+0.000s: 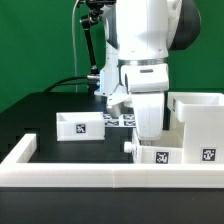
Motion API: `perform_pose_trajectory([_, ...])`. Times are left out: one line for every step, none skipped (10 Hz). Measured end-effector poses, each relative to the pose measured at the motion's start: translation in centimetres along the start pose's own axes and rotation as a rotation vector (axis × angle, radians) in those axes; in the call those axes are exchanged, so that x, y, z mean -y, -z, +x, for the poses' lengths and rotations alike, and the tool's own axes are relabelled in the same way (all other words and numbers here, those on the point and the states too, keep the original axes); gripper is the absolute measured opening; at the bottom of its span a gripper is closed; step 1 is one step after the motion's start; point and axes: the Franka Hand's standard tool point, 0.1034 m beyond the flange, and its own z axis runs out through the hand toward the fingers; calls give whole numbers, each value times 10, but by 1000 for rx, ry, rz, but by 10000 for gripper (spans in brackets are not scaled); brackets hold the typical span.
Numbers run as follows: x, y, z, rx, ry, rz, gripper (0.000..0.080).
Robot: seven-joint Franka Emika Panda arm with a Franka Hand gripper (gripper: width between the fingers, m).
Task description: Assemble drawer
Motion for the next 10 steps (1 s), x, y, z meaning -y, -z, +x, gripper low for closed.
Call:
perform_pose_trajectory([1,-1,1,0,1,7,41])
perform_pose_trajectory([2,-3,3,-2,4,10,41])
perform_pose_trajectory([1,-4,6,-4,7,11,41])
perform_pose_trajectory([0,-6,7,-5,14,12,41])
perform_pose_trajectory([-1,-6,7,-5,18,11,41])
perform_pose_trajectory([-1,-6,6,-5,14,10,41])
perform_pose_trajectory([-1,-6,6,-5,13,10,41])
perform_pose_trajectory([-1,-6,6,-5,12,10,41])
perform_pose_trajectory([-3,-3,4,-4,5,5,219])
perform_pose_trajectory([-5,0,7,-3,-8,-1,355])
